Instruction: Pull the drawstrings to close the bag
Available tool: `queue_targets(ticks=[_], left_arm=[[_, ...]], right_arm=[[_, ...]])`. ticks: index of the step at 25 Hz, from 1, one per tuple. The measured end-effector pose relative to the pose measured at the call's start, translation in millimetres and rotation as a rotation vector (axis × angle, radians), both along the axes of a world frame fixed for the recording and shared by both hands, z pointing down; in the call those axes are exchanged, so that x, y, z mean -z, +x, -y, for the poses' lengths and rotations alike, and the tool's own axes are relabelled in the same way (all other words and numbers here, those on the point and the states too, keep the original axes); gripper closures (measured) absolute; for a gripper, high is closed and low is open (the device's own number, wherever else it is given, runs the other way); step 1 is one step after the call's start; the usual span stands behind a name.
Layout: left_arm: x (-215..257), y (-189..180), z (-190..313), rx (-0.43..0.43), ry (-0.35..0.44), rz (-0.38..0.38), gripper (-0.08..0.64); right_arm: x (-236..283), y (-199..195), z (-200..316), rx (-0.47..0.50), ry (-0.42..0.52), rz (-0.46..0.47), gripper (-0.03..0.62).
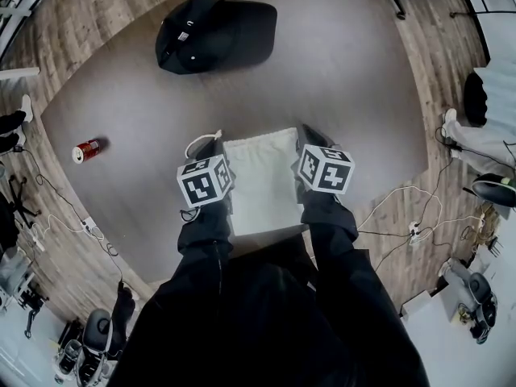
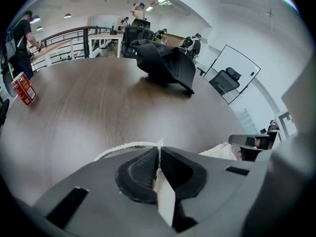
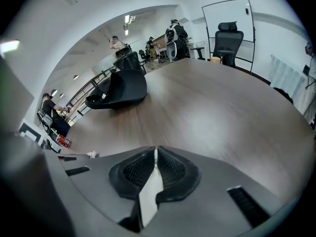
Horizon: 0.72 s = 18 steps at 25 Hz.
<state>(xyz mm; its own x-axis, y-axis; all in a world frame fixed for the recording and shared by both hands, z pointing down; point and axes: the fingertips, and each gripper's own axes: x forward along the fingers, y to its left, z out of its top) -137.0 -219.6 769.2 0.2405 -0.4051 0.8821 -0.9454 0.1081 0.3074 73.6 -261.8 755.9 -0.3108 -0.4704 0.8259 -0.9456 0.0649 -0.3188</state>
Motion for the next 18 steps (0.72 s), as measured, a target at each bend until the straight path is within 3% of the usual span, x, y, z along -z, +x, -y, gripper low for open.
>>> queue_targets(ticks=[9,18], left_arm=[[49.3,-31.6,1.4,0.115,0.116,0.095,0.526],[104.0,-52.5,6.4,0.207,0.221,0.132,0.528]], right_arm=[[46.5,12.9,4.7,-0.001,0.154,-0.015,0.565],[99.2,39.9,-0.3,-0.079,0.264,-0.063,0.566]])
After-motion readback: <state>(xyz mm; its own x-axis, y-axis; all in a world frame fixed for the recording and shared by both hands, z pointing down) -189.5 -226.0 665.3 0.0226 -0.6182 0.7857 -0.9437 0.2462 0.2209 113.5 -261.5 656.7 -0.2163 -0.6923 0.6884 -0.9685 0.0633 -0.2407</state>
